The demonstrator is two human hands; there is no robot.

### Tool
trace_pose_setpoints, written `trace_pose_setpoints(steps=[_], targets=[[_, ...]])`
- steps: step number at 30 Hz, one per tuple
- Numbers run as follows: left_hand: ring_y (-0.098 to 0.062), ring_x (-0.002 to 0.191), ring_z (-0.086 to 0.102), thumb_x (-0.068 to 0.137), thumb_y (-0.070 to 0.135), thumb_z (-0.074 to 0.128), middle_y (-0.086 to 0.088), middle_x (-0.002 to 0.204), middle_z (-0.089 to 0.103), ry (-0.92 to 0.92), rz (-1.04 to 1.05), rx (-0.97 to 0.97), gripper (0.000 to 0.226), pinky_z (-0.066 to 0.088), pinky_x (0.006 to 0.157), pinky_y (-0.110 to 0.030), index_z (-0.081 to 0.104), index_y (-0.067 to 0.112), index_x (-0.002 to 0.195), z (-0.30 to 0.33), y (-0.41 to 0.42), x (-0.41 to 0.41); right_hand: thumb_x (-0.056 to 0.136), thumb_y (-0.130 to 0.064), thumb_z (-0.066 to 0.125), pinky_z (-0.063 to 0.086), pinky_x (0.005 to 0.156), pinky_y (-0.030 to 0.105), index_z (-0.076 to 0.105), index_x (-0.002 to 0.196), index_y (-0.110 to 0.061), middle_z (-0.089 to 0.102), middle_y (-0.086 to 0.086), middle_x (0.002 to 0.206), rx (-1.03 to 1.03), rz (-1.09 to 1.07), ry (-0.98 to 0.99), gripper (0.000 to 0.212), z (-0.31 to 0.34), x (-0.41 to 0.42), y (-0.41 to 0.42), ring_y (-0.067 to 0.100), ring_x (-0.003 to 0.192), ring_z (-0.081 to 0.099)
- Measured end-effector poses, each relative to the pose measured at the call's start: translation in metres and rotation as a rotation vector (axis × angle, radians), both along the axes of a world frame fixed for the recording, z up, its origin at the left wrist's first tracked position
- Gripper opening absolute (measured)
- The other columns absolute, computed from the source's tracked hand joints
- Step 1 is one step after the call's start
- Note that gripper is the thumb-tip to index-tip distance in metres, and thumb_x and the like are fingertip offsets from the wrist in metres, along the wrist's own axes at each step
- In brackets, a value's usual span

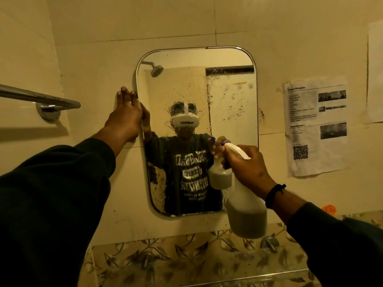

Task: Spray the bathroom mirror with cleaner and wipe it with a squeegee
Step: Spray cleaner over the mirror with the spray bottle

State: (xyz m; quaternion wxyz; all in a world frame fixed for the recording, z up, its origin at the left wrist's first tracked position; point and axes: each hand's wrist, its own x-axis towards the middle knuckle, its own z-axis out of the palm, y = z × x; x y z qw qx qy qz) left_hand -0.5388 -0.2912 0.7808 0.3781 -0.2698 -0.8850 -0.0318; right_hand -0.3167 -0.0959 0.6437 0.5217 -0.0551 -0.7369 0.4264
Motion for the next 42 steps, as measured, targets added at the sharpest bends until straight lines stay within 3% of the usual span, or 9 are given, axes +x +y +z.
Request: trace_pose_setpoints(steps=[5, 10, 13, 16, 20, 30, 34, 39, 42], targets=[[-0.037, 0.148, -0.012, 0.071, 0.002, 0.082, -0.022, 0.159, -0.016, 0.011, -0.018, 0.044, 0.123, 0.032, 0.112, -0.046, -0.011, 0.001, 0.153, -0.003, 0.001, 0.002, 0.092, -0.029, 0.066, 0.053, 0.055, 0.023, 0.072, 0.091, -0.005, 0.067, 0.006, 0.068, 0.01, -0.034, 0.028, 0.025, -0.01, -0.014, -0.008, 0.015, 0.058, 0.064], [-0.037, 0.148, -0.011, 0.068, 0.002, 0.084, -0.022, 0.159, -0.015, 0.035, -0.018, 0.054, 0.126, 0.025, 0.115, -0.044, -0.009, 0.0, 0.153, -0.005, 0.003, 0.0, 0.092, -0.029, 0.064, 0.059, 0.064, 0.029, 0.07, 0.095, -0.004, 0.071, 0.013, 0.08, 0.011, 0.083, -0.005, 0.027, -0.021, -0.027, -0.02, 0.022, 0.07, 0.07], [-0.037, 0.148, -0.011, 0.068, 0.004, 0.084, -0.023, 0.159, -0.015, 0.033, -0.021, 0.055, 0.126, 0.019, 0.118, -0.043, -0.009, 0.0, 0.153, -0.005, 0.002, -0.001, 0.093, -0.028, 0.063, 0.056, 0.063, 0.024, 0.07, 0.094, -0.003, 0.071, 0.011, 0.081, 0.023, 0.155, -0.033, 0.026, -0.027, -0.037, -0.03, 0.019, 0.073, 0.069], [-0.037, 0.148, -0.011, 0.069, 0.003, 0.083, -0.022, 0.159, -0.015, 0.036, -0.035, 0.062, 0.124, 0.026, 0.115, -0.045, -0.009, 0.0, 0.153, -0.004, 0.002, -0.001, 0.093, -0.029, 0.064, 0.054, 0.064, 0.021, 0.07, 0.093, -0.003, 0.071, 0.011, 0.082, 0.008, 0.198, -0.04, 0.027, -0.031, -0.047, -0.043, 0.019, 0.075, 0.069], [-0.037, 0.148, -0.01, 0.065, 0.006, 0.087, -0.021, 0.16, -0.014, 0.037, -0.038, 0.062, 0.13, 0.03, 0.114, -0.046, -0.008, 0.002, 0.153, -0.005, 0.002, -0.003, 0.095, -0.025, 0.061, 0.06, 0.062, 0.036, 0.068, 0.086, -0.004, 0.069, 0.014, 0.075, -0.053, 0.183, -0.033, 0.024, -0.035, -0.057, -0.056, 0.029, 0.068, 0.068], [-0.036, 0.148, -0.01, 0.058, 0.008, 0.09, -0.021, 0.16, -0.014, 0.022, -0.042, 0.059, 0.137, 0.026, 0.115, -0.046, -0.009, 0.002, 0.153, -0.004, 0.0, -0.001, 0.091, -0.037, 0.065, 0.06, 0.063, 0.045, 0.068, 0.084, -0.009, 0.069, 0.01, 0.073, -0.001, 0.129, -0.09, 0.029, -0.049, -0.062, -0.072, 0.026, 0.067, 0.067], [-0.036, 0.148, -0.009, 0.061, 0.008, 0.089, -0.021, 0.16, -0.014, 0.035, -0.033, 0.056, 0.134, 0.03, 0.114, -0.048, -0.008, 0.003, 0.153, -0.004, 0.001, -0.001, 0.079, -0.06, 0.06, 0.06, 0.058, 0.049, 0.069, 0.077, -0.017, 0.069, 0.003, 0.067, -0.024, 0.087, -0.116, 0.044, -0.062, -0.061, -0.073, 0.022, 0.061, 0.068], [-0.037, 0.148, -0.009, 0.061, 0.009, 0.089, -0.021, 0.16, -0.014, 0.05, -0.026, 0.052, 0.133, 0.03, 0.113, -0.049, -0.006, 0.004, 0.154, -0.004, 0.002, -0.005, 0.081, -0.06, 0.058, 0.057, 0.052, 0.048, 0.066, 0.072, -0.019, 0.065, 0.004, 0.061, -0.007, 0.043, -0.102, 0.042, -0.073, -0.055, -0.071, 0.023, 0.055, 0.063], [-0.037, 0.148, -0.009, 0.061, 0.009, 0.089, -0.022, 0.16, -0.013, 0.059, -0.027, 0.045, 0.133, 0.03, 0.113, -0.049, -0.006, 0.003, 0.153, -0.004, 0.002, -0.005, 0.087, -0.05, 0.062, 0.054, 0.05, 0.033, 0.065, 0.073, -0.022, 0.064, -0.001, 0.06, 0.024, 0.005, -0.06, 0.031, -0.072, -0.05, -0.069, 0.015, 0.054, 0.062]])
